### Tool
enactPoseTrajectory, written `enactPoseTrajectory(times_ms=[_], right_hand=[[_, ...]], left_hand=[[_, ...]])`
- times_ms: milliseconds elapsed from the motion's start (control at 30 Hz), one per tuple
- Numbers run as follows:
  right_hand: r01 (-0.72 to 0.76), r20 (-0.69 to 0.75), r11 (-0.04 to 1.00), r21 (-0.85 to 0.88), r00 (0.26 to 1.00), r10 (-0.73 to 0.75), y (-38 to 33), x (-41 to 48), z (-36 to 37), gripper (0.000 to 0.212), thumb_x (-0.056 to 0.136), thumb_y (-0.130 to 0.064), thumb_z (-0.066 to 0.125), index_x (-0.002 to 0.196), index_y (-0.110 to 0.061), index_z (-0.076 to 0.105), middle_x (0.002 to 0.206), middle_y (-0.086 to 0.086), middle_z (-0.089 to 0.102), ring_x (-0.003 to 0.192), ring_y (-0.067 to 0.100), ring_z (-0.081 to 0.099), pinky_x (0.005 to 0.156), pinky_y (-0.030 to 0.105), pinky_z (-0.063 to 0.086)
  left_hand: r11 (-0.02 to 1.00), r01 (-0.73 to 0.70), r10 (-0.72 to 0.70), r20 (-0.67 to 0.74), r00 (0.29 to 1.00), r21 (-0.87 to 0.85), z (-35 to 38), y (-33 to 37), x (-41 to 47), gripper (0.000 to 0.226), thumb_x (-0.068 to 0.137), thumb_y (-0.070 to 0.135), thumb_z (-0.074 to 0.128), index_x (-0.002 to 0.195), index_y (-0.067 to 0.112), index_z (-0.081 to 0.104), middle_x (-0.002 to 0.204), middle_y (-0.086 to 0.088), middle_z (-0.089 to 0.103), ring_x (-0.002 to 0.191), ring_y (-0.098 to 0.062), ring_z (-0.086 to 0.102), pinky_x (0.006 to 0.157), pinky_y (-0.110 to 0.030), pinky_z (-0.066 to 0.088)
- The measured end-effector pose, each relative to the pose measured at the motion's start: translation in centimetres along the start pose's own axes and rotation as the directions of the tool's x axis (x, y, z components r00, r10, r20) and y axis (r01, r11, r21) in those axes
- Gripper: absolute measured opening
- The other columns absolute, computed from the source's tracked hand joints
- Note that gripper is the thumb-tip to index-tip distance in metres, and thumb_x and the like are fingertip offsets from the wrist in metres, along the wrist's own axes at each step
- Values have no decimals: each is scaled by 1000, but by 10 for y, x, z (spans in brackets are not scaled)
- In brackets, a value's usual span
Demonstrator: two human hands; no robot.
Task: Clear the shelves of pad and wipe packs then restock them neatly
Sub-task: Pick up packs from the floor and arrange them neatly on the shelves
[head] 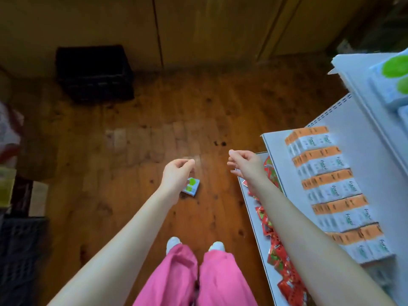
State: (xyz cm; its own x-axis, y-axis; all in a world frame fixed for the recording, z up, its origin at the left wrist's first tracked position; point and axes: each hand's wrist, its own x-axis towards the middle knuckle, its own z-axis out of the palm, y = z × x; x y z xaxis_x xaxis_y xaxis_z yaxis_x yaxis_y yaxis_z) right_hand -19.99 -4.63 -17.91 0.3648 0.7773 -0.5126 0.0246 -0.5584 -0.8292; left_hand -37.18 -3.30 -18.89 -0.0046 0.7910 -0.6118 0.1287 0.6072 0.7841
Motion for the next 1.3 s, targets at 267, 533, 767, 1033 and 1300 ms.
enactPoseTrajectory(times_ms=[267, 533, 767, 1033, 1300], right_hand=[[-172, 54, 978, -119, 982, 179, 39, 81, 55, 25, 93, -26, 56, 110, -7, 55, 102, 5, 60, 90, 13, 60, 74, 24, 50], [-371, 46, 911, -181, 922, 385, 115, 186, 119, 32, 93, -24, 56, 119, -5, 52, 109, 7, 58, 99, 17, 59, 82, 29, 49], [-464, -29, 873, -152, 884, 466, 237, 283, 167, 40, 92, -23, 59, 124, -1, 50, 121, 14, 59, 108, 22, 60, 92, 36, 48], [-495, -44, 851, -178, 868, 495, 417, 393, 206, 43, 90, -27, 61, 122, -1, 50, 103, 10, 56, 107, 25, 58, 81, 34, 49], [-388, -32, 858, -336, 915, 401, 537, 473, 220, 39, 83, -33, 68, 108, -11, 48, 95, 7, 55, 82, 20, 54, 54, 27, 40]], left_hand=[[992, 127, -129, -101, 987, -27, -30, -28, 78, 13, 93, 21, 53, 100, 11, 59, 91, -6, 62, 77, -12, 60, 70, -25, 47], [968, 250, -246, -217, 945, -9, -40, -103, 199, 26, 94, 23, 53, 112, 6, 60, 95, -9, 61, 88, -20, 57, 76, -33, 46], [944, 322, -293, -263, 919, 74, -53, -222, 320, 19, 94, 26, 54, 105, 12, 58, 96, -8, 60, 89, -21, 60, 78, -33, 49], [922, 366, -329, -241, 913, 128, -50, -387, 458, 38, 90, 30, 57, 115, 0, 59, 72, -5, 56, 64, -19, 55, 61, -29, 46], [885, 414, -370, -218, 903, 214, -23, -492, 550, 77, 75, 58, 66, 115, -6, 52, 98, -16, 62, 86, -29, 65, 61, -33, 51]])
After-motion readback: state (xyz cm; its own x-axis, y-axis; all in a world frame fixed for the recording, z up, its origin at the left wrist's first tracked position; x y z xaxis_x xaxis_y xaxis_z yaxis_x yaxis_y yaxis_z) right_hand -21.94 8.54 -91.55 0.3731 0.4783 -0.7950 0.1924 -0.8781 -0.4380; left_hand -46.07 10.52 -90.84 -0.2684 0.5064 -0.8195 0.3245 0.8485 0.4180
